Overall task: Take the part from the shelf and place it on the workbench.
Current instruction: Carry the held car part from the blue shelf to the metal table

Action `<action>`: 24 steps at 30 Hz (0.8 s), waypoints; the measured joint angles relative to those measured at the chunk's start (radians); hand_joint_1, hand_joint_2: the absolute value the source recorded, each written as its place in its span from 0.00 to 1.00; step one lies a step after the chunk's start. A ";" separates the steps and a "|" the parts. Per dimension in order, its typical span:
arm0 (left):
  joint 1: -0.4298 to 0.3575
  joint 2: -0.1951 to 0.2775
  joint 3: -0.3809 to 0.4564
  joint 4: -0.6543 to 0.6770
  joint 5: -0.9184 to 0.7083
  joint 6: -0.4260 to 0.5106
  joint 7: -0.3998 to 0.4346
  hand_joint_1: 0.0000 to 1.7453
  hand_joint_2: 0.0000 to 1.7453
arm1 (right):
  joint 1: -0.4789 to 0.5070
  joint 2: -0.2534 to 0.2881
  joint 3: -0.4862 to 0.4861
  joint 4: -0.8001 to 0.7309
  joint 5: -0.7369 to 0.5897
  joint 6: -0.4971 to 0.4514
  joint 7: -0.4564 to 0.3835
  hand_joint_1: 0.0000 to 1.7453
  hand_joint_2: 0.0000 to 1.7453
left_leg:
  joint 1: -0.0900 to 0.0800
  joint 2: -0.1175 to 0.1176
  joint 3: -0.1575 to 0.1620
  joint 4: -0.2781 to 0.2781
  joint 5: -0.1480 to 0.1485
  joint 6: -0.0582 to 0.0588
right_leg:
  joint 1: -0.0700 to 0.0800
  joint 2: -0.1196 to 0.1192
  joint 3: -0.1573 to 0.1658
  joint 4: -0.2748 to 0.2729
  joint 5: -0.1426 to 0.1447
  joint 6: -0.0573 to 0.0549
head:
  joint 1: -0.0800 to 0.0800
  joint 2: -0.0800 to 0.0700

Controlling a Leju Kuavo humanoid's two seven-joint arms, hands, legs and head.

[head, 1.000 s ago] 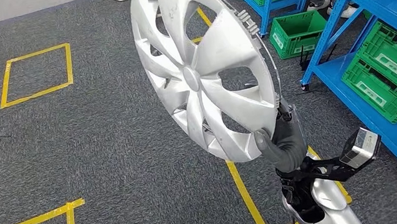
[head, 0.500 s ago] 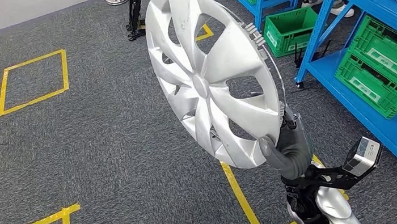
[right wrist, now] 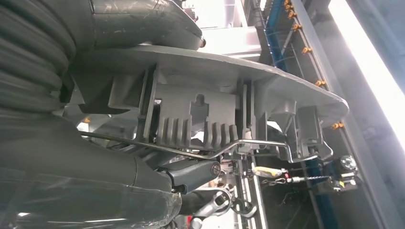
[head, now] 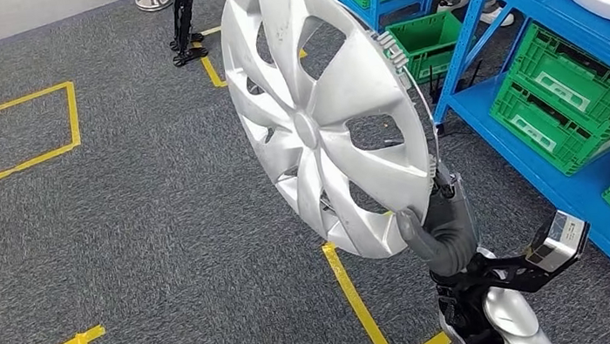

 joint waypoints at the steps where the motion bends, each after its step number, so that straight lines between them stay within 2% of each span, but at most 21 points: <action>1: -0.002 0.002 0.000 0.000 -0.001 0.000 0.000 0.00 1.00 | 0.001 0.000 -0.001 -0.002 0.000 0.000 0.000 1.00 1.00 | -0.002 0.000 0.010 -0.021 0.003 0.004 | 0.000 -0.004 -0.005 0.002 -0.001 0.003 | 0.000 0.000; 3: -0.004 0.002 0.000 0.000 -0.001 0.000 0.000 0.00 1.00 | 0.000 -0.001 -0.004 -0.004 0.001 0.000 0.001 1.00 1.00 | 0.001 0.009 0.021 -0.043 0.014 0.010 | 0.002 -0.024 -0.030 0.056 -0.030 0.001 | 0.002 0.000; 5: -0.005 -0.001 0.000 0.000 -0.001 0.000 0.002 0.00 1.00 | -0.002 -0.001 -0.005 -0.004 0.001 0.000 0.001 1.00 1.00 | 0.000 0.018 0.023 -0.048 0.017 0.012 | 0.002 -0.039 -0.087 0.177 -0.083 -0.003 | 0.003 0.000; 6: -0.005 -0.002 0.000 0.000 -0.001 0.000 0.003 0.00 1.00 | -0.001 -0.001 -0.006 -0.004 0.002 0.000 0.001 1.00 1.00 | -0.001 0.023 0.022 -0.047 0.016 0.011 | 0.001 -0.041 -0.113 0.234 -0.102 0.000 | 0.003 0.000; 7: -0.005 -0.003 0.000 0.000 -0.001 0.000 0.004 0.00 1.00 | 0.000 -0.001 -0.007 -0.004 0.002 0.000 0.002 1.00 1.00 | -0.001 0.027 0.022 -0.047 0.016 0.011 | 0.000 -0.042 -0.127 0.263 -0.108 0.005 | 0.003 0.000; 8: -0.005 -0.003 0.000 0.000 -0.001 -0.001 0.004 0.00 1.00 | 0.001 -0.002 -0.007 -0.003 0.002 0.000 0.002 1.00 1.00 | -0.001 0.030 0.022 -0.047 0.016 0.011 | 0.000 -0.045 -0.121 0.251 -0.099 0.014 | 0.003 0.000; 9: -0.005 -0.004 0.000 0.000 -0.001 -0.001 0.005 0.00 1.00 | 0.002 -0.002 -0.008 -0.003 0.002 0.000 0.003 1.00 1.00 | -0.001 0.033 0.023 -0.046 0.015 0.009 | 0.000 -0.049 -0.093 0.198 -0.076 0.023 | 0.003 0.000; 10: -0.005 -0.004 0.000 0.000 -0.001 -0.001 0.006 0.00 1.00 | 0.002 -0.002 -0.008 -0.003 0.002 0.000 0.003 1.00 1.00 | -0.001 0.036 0.024 -0.045 0.013 0.007 | 0.000 -0.058 -0.053 0.119 -0.049 0.028 | 0.003 0.000; 11: -0.005 -0.005 0.000 0.000 -0.001 -0.001 0.006 0.00 1.00 | 0.002 -0.002 -0.008 -0.003 0.002 0.001 0.003 1.00 1.00 | -0.004 0.038 0.023 -0.043 0.011 0.004 | 0.003 -0.066 -0.015 0.050 -0.026 0.027 | 0.003 0.000; 12: -0.006 -0.006 0.000 0.000 -0.001 -0.001 0.006 0.00 1.00 | 0.002 -0.002 -0.008 -0.003 0.002 0.001 0.003 1.00 1.00 | -0.005 0.040 0.023 -0.040 0.009 0.000 | 0.005 -0.071 0.012 0.000 -0.011 0.021 | 0.002 0.000; 13: -0.005 -0.006 0.000 0.000 0.000 -0.001 0.006 0.00 1.00 | 0.002 -0.002 -0.008 -0.003 0.002 0.001 0.003 1.00 1.00 | -0.007 0.041 0.022 -0.038 0.008 -0.004 | 0.008 -0.074 0.025 -0.023 -0.005 0.011 | 0.002 0.000; 15: -0.005 -0.007 0.000 0.000 0.000 -0.001 0.007 0.00 1.00 | 0.002 -0.002 -0.008 -0.003 0.002 0.001 0.003 1.00 1.00 | -0.007 0.045 0.022 -0.036 0.007 -0.011 | 0.010 -0.065 0.027 -0.028 -0.002 -0.005 | 0.002 0.000; 17: -0.006 -0.006 0.000 0.000 0.000 -0.001 0.008 0.00 1.00 | 0.001 -0.002 -0.008 -0.003 0.002 0.001 0.003 1.00 1.00 | -0.003 0.042 0.013 -0.016 -0.010 -0.022 | 0.003 -0.060 0.031 -0.033 0.002 -0.016 | 0.001 0.000; 19: -0.006 -0.004 0.000 0.000 0.001 -0.001 0.008 0.00 1.00 | 0.000 0.000 -0.007 -0.003 0.004 0.001 0.003 1.00 1.00 | 0.004 0.033 -0.028 0.074 -0.063 -0.036 | -0.003 -0.058 0.034 -0.036 0.004 -0.025 | 0.001 0.000; 21: -0.005 -0.005 0.000 0.000 0.001 -0.001 0.008 0.00 1.00 | 0.001 0.001 -0.007 -0.003 0.008 -0.001 0.003 1.00 1.00 | 0.013 0.030 -0.092 0.212 -0.121 -0.047 | -0.002 -0.055 0.034 -0.036 0.005 -0.028 | 0.001 0.000; 22: -0.005 -0.005 0.000 0.000 0.001 -0.001 0.008 0.00 1.00 | 0.002 0.002 -0.007 -0.003 0.010 -0.003 0.003 1.00 1.00 | 0.016 0.030 -0.114 0.255 -0.130 -0.050 | -0.002 -0.053 0.034 -0.036 0.005 -0.028 | 0.001 0.000; 23: -0.005 -0.005 0.000 0.000 0.001 -0.001 0.008 0.00 1.00 | 0.003 0.002 -0.006 -0.003 0.012 -0.005 0.002 1.00 1.00 | 0.019 0.030 -0.117 0.260 -0.120 -0.052 | -0.002 -0.052 0.035 -0.036 0.005 -0.028 | 0.001 0.000; 24: -0.005 -0.004 0.000 0.000 0.001 -0.001 0.008 0.00 1.00 | 0.004 0.002 -0.006 -0.003 0.017 -0.009 0.000 1.00 1.00 | 0.022 0.030 -0.100 0.221 -0.092 -0.053 | -0.003 -0.050 0.036 -0.036 0.005 -0.028 | 0.001 0.000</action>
